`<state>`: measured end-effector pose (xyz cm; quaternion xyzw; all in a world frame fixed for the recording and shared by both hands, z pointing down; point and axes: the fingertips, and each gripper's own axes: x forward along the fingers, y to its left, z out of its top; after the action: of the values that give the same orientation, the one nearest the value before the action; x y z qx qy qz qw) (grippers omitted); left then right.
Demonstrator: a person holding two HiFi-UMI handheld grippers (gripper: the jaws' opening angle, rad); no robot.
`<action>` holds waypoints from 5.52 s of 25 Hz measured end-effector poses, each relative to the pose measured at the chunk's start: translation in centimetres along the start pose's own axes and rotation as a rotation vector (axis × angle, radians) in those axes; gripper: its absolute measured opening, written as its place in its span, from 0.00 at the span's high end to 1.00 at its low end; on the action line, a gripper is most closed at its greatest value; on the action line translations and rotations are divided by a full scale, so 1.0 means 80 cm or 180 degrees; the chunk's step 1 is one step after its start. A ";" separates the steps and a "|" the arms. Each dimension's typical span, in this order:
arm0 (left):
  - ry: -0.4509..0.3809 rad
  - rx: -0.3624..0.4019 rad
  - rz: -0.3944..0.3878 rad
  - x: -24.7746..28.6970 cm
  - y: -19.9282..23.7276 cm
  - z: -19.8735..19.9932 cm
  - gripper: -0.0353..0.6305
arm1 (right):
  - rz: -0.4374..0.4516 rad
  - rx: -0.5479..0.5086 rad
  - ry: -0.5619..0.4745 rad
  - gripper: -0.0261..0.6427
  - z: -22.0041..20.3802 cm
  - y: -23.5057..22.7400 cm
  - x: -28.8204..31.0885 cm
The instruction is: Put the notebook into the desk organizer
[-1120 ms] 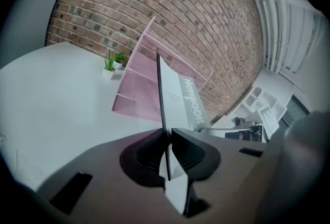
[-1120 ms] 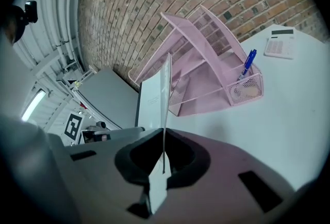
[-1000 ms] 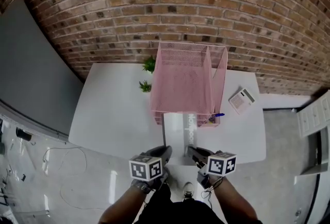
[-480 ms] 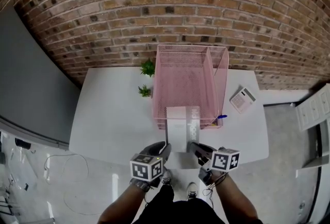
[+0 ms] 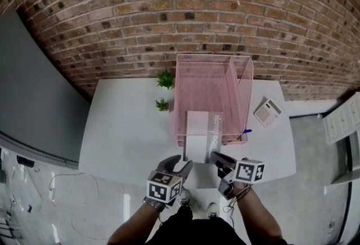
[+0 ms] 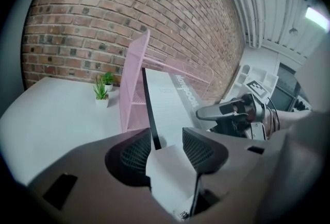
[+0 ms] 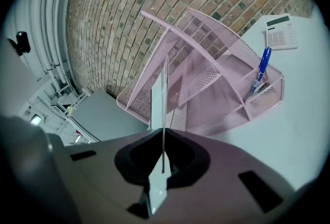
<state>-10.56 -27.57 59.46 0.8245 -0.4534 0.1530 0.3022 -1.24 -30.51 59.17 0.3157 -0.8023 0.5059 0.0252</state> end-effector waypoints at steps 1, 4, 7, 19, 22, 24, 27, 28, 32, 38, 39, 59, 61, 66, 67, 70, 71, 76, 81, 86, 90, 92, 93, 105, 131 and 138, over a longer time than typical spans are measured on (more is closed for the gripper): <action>0.0022 0.0084 0.0001 0.001 0.000 -0.002 0.67 | 0.0006 0.0011 -0.0007 0.94 0.003 0.001 0.002; 0.0047 0.0360 0.0043 0.002 0.001 -0.004 0.63 | 0.0051 0.0074 -0.0035 0.94 0.010 0.006 0.009; 0.0060 0.0529 0.0089 0.005 0.004 -0.005 0.63 | 0.0052 0.0114 -0.0036 0.94 0.015 0.008 0.014; 0.0095 0.0500 0.0167 0.027 0.024 0.006 0.63 | 0.0088 0.0085 0.0098 0.93 0.038 0.008 0.032; 0.0035 0.0461 0.0153 0.029 0.024 0.011 0.63 | 0.0052 0.0024 0.0096 0.90 0.043 0.004 0.035; 0.0010 0.0434 0.0149 0.031 0.024 0.014 0.63 | 0.0038 -0.0044 0.0104 0.87 0.046 0.003 0.036; 0.0022 0.0392 0.0186 0.033 0.029 0.016 0.63 | 0.0024 -0.0189 0.0163 0.80 0.047 0.005 0.039; 0.0020 0.0362 0.0201 0.034 0.030 0.017 0.64 | 0.0026 -0.0247 0.0192 0.78 0.047 0.007 0.040; 0.0003 0.0275 0.0199 0.036 0.032 0.018 0.65 | 0.0010 -0.0486 0.0329 0.71 0.041 0.010 0.038; -0.0016 0.0138 0.0192 0.039 0.031 0.020 0.65 | -0.0055 -0.0698 0.0479 0.63 0.033 0.008 0.031; -0.0019 0.0128 0.0196 0.040 0.031 0.021 0.65 | -0.0064 -0.0717 0.0493 0.63 0.031 0.008 0.030; -0.0107 0.0079 0.0203 0.038 0.024 0.035 0.65 | -0.1625 -0.2142 -0.0061 0.64 0.043 -0.021 0.003; -0.0093 0.0103 0.0187 0.036 0.022 0.032 0.65 | -0.1700 -0.2145 -0.0166 0.64 0.050 -0.019 0.003; -0.0110 0.0142 0.0155 0.028 0.022 0.031 0.65 | -0.1840 -0.2052 -0.0339 0.64 0.060 -0.019 0.005; -0.0122 0.0147 0.0145 0.026 0.022 0.032 0.65 | -0.1864 -0.2050 -0.0359 0.64 0.062 -0.019 0.007; -0.0158 0.0174 0.0115 0.021 0.020 0.036 0.65 | -0.1919 -0.2061 -0.0400 0.64 0.064 -0.018 0.009; -0.0171 0.0187 0.0109 0.019 0.020 0.036 0.65 | -0.1933 -0.2078 -0.0413 0.64 0.065 -0.018 0.010; -0.0226 0.0231 0.0097 0.010 0.015 0.039 0.65 | -0.1991 -0.2166 -0.0429 0.64 0.066 -0.016 0.011; -0.0256 0.0230 0.0122 -0.001 0.009 0.037 0.65 | -0.1932 -0.2167 -0.0480 0.64 0.064 -0.010 0.004; -0.0360 0.0248 0.0211 -0.016 -0.003 0.041 0.69 | -0.1762 -0.2221 -0.0568 0.64 0.065 0.008 -0.015; -0.0495 0.0286 0.0341 -0.034 -0.019 0.047 0.76 | -0.1519 -0.2297 -0.0646 0.69 0.064 0.029 -0.036; -0.0581 0.0311 0.0437 -0.046 -0.030 0.050 0.83 | -0.1383 -0.2372 -0.0694 0.77 0.062 0.043 -0.050; -0.0618 0.0328 0.0485 -0.052 -0.038 0.051 0.86 | -0.1305 -0.2409 -0.0720 0.86 0.061 0.050 -0.060; -0.1026 0.0485 0.0935 -0.134 -0.171 0.040 0.94 | -0.0224 -0.2528 -0.0671 0.96 0.021 0.121 -0.172; -0.1063 0.0339 0.0577 -0.379 -0.176 -0.137 0.94 | -0.0256 -0.2525 -0.0562 0.96 -0.264 0.275 -0.201; -0.0965 0.0400 0.0153 -0.373 -0.220 -0.167 0.94 | -0.0706 -0.2419 -0.0737 0.96 -0.295 0.261 -0.268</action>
<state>-11.68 7.65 47.74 0.8443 -0.5029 0.0621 0.1743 -1.83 5.36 46.32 0.4233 -0.8907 0.1290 0.1040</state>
